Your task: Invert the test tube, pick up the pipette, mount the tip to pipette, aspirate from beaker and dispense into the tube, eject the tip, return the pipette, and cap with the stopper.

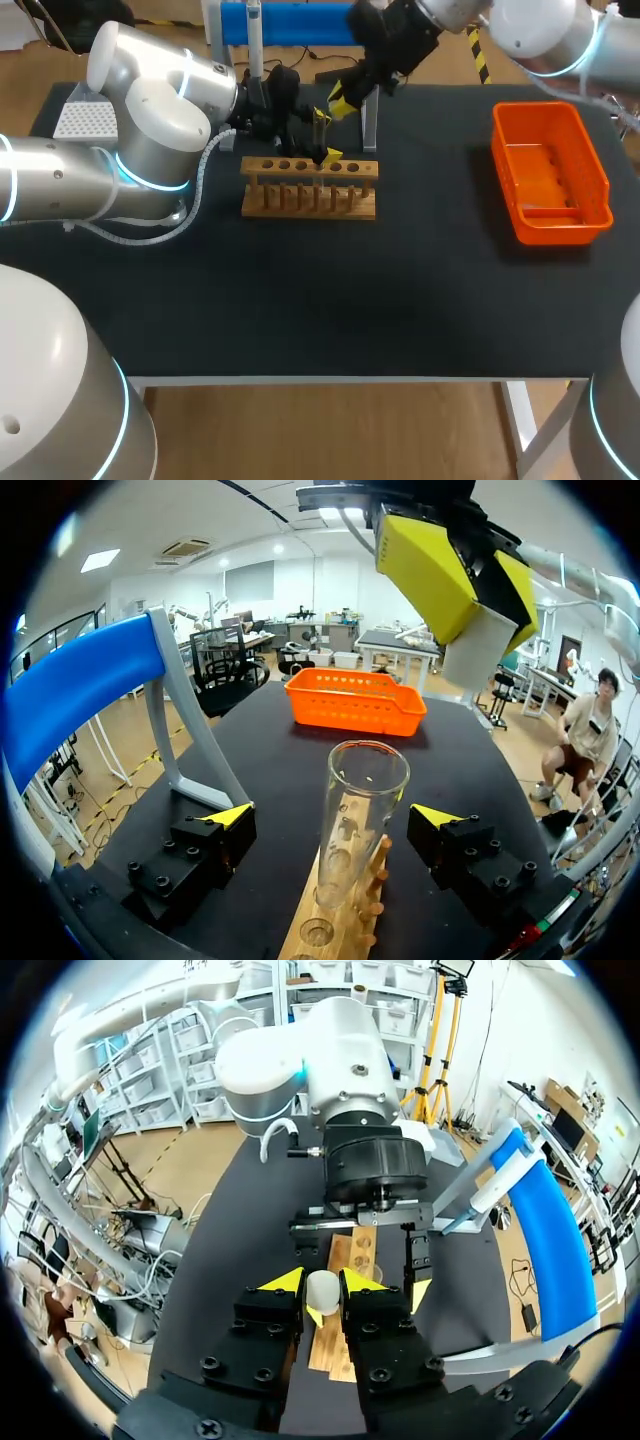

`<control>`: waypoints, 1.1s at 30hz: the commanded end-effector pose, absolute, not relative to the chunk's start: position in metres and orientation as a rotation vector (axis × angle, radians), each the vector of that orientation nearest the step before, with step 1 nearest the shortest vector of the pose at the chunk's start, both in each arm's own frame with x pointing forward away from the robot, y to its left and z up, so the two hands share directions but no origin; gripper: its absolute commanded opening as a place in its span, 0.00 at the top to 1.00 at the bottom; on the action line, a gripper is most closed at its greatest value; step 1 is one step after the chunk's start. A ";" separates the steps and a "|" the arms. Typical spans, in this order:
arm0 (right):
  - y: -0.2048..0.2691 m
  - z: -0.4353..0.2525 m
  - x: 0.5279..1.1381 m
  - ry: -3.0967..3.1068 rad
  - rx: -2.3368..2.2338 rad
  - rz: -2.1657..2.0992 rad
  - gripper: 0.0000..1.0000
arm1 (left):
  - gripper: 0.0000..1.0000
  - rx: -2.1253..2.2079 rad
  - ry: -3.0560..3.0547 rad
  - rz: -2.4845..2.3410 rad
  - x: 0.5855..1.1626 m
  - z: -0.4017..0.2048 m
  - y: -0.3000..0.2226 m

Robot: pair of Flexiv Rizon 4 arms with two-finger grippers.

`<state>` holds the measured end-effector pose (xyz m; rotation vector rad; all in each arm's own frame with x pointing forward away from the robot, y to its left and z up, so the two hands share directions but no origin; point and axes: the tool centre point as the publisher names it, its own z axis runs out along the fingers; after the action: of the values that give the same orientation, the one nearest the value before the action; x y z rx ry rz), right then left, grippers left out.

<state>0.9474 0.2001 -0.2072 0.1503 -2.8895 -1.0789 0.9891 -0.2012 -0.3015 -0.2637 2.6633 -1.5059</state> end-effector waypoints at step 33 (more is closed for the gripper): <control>0.218 -0.231 0.971 -2.921 0.120 -1.063 1.00 | 0.00 -0.265 2.662 -1.505 0.988 -0.301 -0.201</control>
<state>0.9688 0.2167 -0.2261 0.1200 -2.9209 -1.0704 0.9891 -0.2012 -0.3015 -0.2637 2.6633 -1.5059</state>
